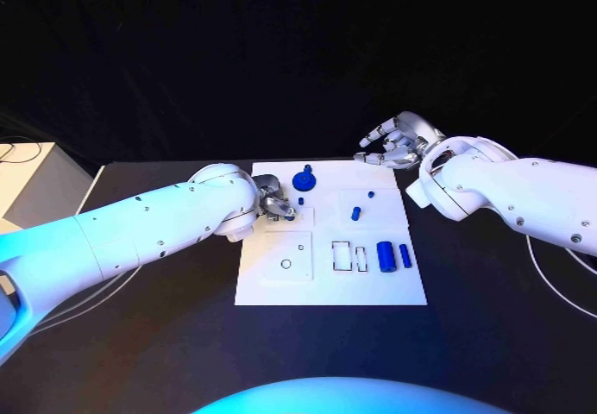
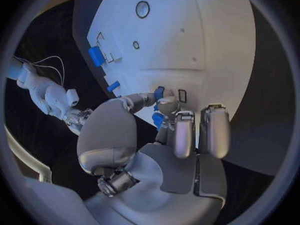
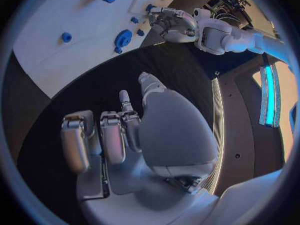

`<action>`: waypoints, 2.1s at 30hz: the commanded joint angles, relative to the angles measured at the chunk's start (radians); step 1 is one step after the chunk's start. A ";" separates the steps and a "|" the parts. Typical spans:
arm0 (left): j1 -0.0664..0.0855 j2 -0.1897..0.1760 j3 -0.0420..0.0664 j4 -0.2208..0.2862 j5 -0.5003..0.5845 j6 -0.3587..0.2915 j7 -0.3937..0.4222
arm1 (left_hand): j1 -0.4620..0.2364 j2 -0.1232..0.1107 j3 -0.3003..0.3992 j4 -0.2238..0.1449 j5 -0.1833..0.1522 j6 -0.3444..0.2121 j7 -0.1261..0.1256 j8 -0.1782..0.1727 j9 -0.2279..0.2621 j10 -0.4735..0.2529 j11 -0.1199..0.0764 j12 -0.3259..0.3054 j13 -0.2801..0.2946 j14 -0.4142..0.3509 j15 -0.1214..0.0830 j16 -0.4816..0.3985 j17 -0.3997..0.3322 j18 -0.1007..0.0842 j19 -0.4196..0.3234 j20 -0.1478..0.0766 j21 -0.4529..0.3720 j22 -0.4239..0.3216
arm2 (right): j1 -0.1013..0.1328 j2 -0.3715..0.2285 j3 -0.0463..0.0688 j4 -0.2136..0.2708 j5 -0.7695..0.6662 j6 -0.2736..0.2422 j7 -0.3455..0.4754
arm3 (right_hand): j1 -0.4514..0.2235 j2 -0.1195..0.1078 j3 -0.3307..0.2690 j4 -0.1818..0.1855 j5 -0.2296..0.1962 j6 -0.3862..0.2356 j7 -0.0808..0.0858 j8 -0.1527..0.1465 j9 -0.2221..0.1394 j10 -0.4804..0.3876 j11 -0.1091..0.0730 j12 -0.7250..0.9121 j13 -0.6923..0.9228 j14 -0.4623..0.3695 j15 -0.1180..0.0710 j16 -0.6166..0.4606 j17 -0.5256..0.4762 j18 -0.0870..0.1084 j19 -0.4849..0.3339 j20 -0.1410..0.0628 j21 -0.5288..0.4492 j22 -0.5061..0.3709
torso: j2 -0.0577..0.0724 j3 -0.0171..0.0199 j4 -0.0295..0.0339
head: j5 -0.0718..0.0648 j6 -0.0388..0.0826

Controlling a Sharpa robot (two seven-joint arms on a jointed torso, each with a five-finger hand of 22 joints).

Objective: Assemble the parts on the task board

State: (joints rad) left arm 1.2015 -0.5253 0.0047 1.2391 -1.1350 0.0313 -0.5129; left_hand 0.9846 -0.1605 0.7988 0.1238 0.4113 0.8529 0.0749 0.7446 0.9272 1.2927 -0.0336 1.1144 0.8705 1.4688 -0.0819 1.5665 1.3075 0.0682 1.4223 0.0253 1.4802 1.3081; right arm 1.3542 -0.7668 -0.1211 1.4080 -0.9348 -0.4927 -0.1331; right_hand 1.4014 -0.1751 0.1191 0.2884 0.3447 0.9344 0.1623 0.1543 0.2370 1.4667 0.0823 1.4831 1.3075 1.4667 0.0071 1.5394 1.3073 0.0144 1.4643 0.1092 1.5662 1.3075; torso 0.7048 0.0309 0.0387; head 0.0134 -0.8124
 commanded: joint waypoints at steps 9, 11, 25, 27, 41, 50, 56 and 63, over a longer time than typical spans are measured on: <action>-0.004 0.023 -0.003 -0.024 0.008 0.059 -0.003 | 0.009 0.011 0.170 -0.164 0.002 0.042 -0.037 -0.001 0.008 0.000 -0.001 -0.005 -0.010 0.096 -0.007 -0.006 0.246 -0.019 0.005 0.000 0.006 0.051 | -0.001 0.002 0.000 0.000 -0.008 0.011 0.006 | -0.009 0.004 0.007 0.001 0.003 -0.006 0.002 0.005 0.001 0.029 -0.003 -0.004 0.192 0.082 -0.002 -0.003 0.170 -0.014 0.106 -0.001 0.005 0.263 | -0.001 0.0006 -0.0016 | 0.001 0.000; -0.004 0.026 -0.003 -0.026 0.008 0.059 -0.003 | 0.009 0.011 0.170 -0.164 0.002 0.042 -0.037 -0.001 0.008 0.000 -0.001 -0.005 -0.010 0.096 -0.007 -0.006 0.246 -0.019 0.005 0.000 0.006 0.051 | -0.001 0.002 0.000 0.000 -0.008 0.011 0.006 | -0.009 0.004 0.007 0.001 0.003 -0.006 0.002 0.005 0.001 0.029 -0.003 -0.004 0.192 0.082 -0.002 -0.003 0.170 -0.014 0.106 -0.001 0.005 0.263 | 0.000 0.0010 -0.0019 | 0.002 0.000; -0.003 0.042 -0.003 -0.043 0.008 0.086 -0.004 | -0.008 0.005 0.123 -0.143 -0.015 0.053 -0.045 0.000 0.018 0.017 -0.006 -0.004 -0.014 0.098 -0.011 -0.003 0.251 -0.021 0.011 -0.003 0.008 0.058 | -0.001 0.002 0.000 0.000 -0.008 0.010 0.006 | -0.009 0.004 0.007 0.001 0.003 -0.006 0.002 0.005 0.001 0.029 -0.003 -0.004 0.192 0.082 -0.002 -0.003 0.170 -0.014 0.106 -0.001 0.005 0.263 | 0.000 0.0015 -0.0003 | -0.001 -0.002; -0.003 0.046 -0.004 -0.048 0.007 0.090 -0.004 | -0.012 0.002 0.093 -0.133 -0.019 0.053 -0.048 -0.002 0.021 0.019 -0.009 -0.005 -0.016 0.098 -0.013 -0.003 0.251 -0.021 0.011 -0.004 0.008 0.059 | -0.001 0.003 0.000 0.000 -0.008 0.010 0.006 | -0.009 0.004 0.007 0.001 0.003 -0.006 0.002 0.005 0.001 0.029 -0.003 -0.004 0.192 0.082 -0.002 -0.003 0.170 -0.014 0.106 -0.001 0.005 0.263 | -0.001 0.0015 -0.0005 | -0.001 -0.002; -0.003 0.056 -0.006 -0.068 -0.005 0.093 -0.005 | -0.022 -0.018 -0.011 -0.091 -0.027 0.061 -0.055 -0.016 0.024 0.017 -0.014 -0.008 -0.023 0.098 -0.017 -0.004 0.250 -0.021 0.011 -0.007 0.005 0.058 | -0.001 0.002 0.000 0.001 -0.008 0.009 0.007 | -0.009 0.004 0.007 0.001 0.003 -0.006 0.002 0.005 0.001 0.029 -0.003 -0.004 0.192 0.082 -0.002 -0.003 0.170 -0.014 0.106 -0.001 0.005 0.263 | 0.000 0.0004 -0.0017 | -0.003 -0.002; -0.003 0.054 -0.006 -0.072 -0.010 0.092 -0.005 | -0.023 -0.026 -0.058 -0.070 -0.031 0.068 -0.057 -0.022 0.023 0.015 -0.015 -0.007 -0.024 0.098 -0.018 -0.003 0.250 -0.021 0.012 -0.009 0.004 0.059 | -0.001 0.000 0.000 0.002 -0.007 0.008 0.008 | -0.012 0.002 0.009 0.000 0.003 -0.008 0.002 0.006 0.002 0.028 -0.003 -0.006 0.191 0.081 -0.003 -0.004 0.169 -0.014 0.106 -0.001 0.005 0.263 | 0.000 0.0002 -0.0009 | -0.005 -0.003; -0.003 0.053 -0.006 -0.070 -0.010 0.094 -0.005 | -0.021 -0.042 -0.137 -0.038 -0.036 0.079 -0.058 -0.031 0.023 0.013 -0.015 -0.005 -0.024 0.098 -0.019 -0.003 0.250 -0.022 0.014 -0.010 0.003 0.060 | -0.001 -0.001 0.000 0.003 -0.007 0.006 0.008 | -0.012 0.002 0.009 0.000 0.003 -0.008 0.002 0.006 0.002 0.028 -0.003 -0.006 0.191 0.081 -0.003 -0.004 0.169 -0.014 0.106 -0.001 0.005 0.263 | 0.000 0.0001 -0.0009 | -0.007 -0.004; -0.003 0.050 -0.006 -0.070 -0.011 0.091 -0.004 | -0.014 -0.054 -0.230 0.006 -0.051 0.085 -0.056 -0.041 0.024 0.007 -0.014 -0.006 -0.030 0.098 -0.018 -0.004 0.249 -0.022 0.014 -0.010 0.001 0.060 | -0.001 -0.002 0.000 0.004 -0.007 0.006 0.009 | -0.011 0.000 0.010 -0.001 0.003 -0.009 0.002 0.006 0.002 0.026 -0.003 -0.008 0.190 0.080 -0.003 -0.006 0.164 -0.014 0.106 -0.001 0.005 0.263 | 0.000 -0.0004 -0.0007 | -0.008 -0.004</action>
State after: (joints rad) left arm 1.2094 -0.4784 0.0062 1.1671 -1.1496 0.0814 -0.5163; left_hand 0.9708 -0.2061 0.5764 0.1269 0.3641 0.9383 0.0145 0.7080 0.9490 1.3009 -0.0539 1.1094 0.8419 1.4649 -0.0931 1.5665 1.3075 0.0528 1.4296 0.0179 1.4841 1.3076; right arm 1.3535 -0.7687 -0.1211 1.4099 -0.9346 -0.4929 -0.1325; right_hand 1.3976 -0.1712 0.1247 0.2884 0.3446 0.9310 0.1657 0.1543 0.2375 1.4667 0.0823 1.4792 1.3079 1.4667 0.0071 1.5394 1.3073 0.0144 1.4643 0.1092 1.5662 1.3078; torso 0.7050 0.0306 0.0376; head 0.0058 -0.8162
